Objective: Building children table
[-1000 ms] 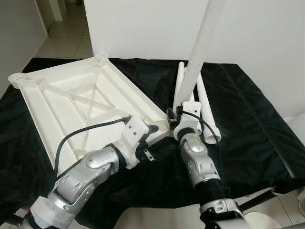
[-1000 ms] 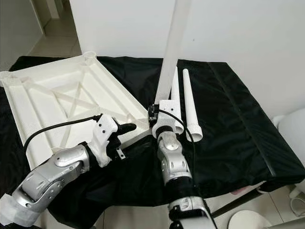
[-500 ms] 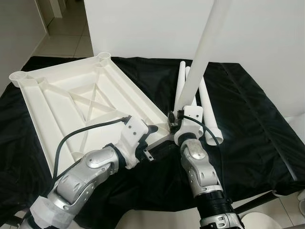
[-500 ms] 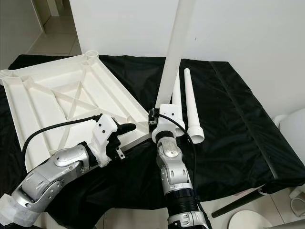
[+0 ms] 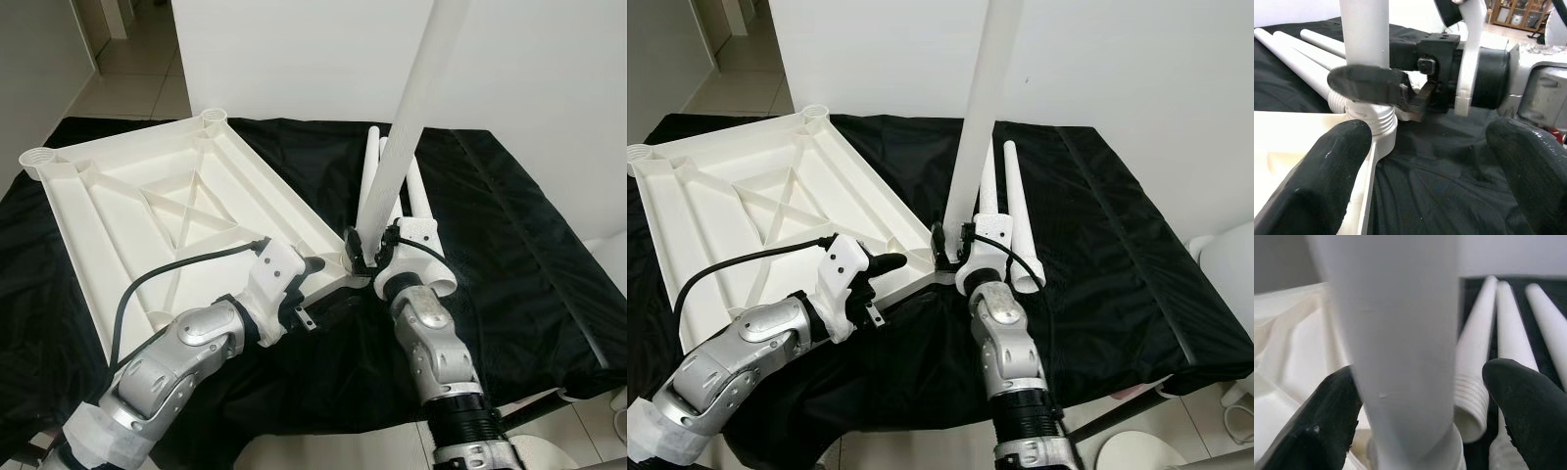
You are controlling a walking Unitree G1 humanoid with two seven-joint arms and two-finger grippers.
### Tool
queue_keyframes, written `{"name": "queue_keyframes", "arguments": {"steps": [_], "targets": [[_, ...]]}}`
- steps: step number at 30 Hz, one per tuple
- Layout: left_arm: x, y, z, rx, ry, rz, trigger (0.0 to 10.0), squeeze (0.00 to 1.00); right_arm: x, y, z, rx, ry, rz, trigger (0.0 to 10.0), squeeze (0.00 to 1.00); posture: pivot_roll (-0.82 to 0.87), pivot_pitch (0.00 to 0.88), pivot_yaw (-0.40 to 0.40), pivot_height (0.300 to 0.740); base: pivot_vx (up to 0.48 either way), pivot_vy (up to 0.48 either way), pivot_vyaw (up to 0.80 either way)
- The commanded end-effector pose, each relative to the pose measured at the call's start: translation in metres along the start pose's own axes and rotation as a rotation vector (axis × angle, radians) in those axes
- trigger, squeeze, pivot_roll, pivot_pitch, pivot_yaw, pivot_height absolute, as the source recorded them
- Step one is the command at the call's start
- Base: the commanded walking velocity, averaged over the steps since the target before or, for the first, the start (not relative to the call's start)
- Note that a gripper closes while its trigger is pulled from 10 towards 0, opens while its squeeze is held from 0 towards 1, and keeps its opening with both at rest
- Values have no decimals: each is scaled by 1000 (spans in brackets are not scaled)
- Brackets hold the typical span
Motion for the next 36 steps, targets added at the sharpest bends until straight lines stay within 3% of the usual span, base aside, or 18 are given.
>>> {"name": "queue_keyframes", "arguments": {"steps": [1, 10, 21, 22, 23, 24, 25, 26, 27, 36], "targets": [[-7, 0, 0, 24, -22, -127, 10000, 0, -1, 1, -3, -10, 19, 28, 10000, 0, 41, 7, -63, 740, 0, 0, 0], [-5, 0, 1, 29, -40, -123, 10000, 0, -7, -6, -8, -15, 109, 286, 10000, 0, 49, 6, -53, 740, 0, 0, 0], [-4, 0, 2, 32, -47, -120, 10000, 0, -5, -27, -8, 6, 147, 425, 10000, 0, 61, 15, -50, 740, 0, 0, 0], [-4, 0, 2, 31, -48, -119, 10000, 0, -3, -29, -10, 19, 147, 443, 8588, 0, 64, 17, -51, 740, 0, 0, 0], [-4, 0, 2, 31, -48, -119, 10000, 0, -3, -29, -10, 19, 147, 443, 8588, 0, 64, 17, -51, 740, 0, 0, 0], [-4, 0, 2, 31, -48, -117, 10000, 0, -3, -30, -12, 26, 149, 457, 4824, 0, 66, 18, -52, 740, 0, 0, 0], [-4, 0, 3, 29, -48, -117, 10000, 0, -2, -30, -15, 42, 143, 469, 1804, 0, 69, 24, -56, 740, 0, 0, 0], [-4, 0, 3, 29, -48, -117, 10000, 0, -2, -30, -15, 42, 143, 469, 1804, 0, 69, 24, -56, 740, 0, 0, 0], [-4, 0, 3, 27, -48, -115, 10000, 0, -2, -30, -18, 51, 138, 482, 0, 0, 69, 26, -57, 740, 0, 0, 0], [-4, 1, 4, 22, -44, -105, 10000, 0, -5, -25, -29, 84, 99, 514, 0, 0, 67, 42, -58, 740, 0, 0, 0]]}}
Point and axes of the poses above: a point about 5 cm out from each wrist's last joint towards the gripper, its own y axis pointing back from the gripper into the wrist, its own z axis along the axis of the wrist's last joint, x = y × z, the point moved 2 cm from there along -y, pointing out of the wrist towards the gripper, and after that the axes turned 10 degrees about y, right-handed, at the moved point
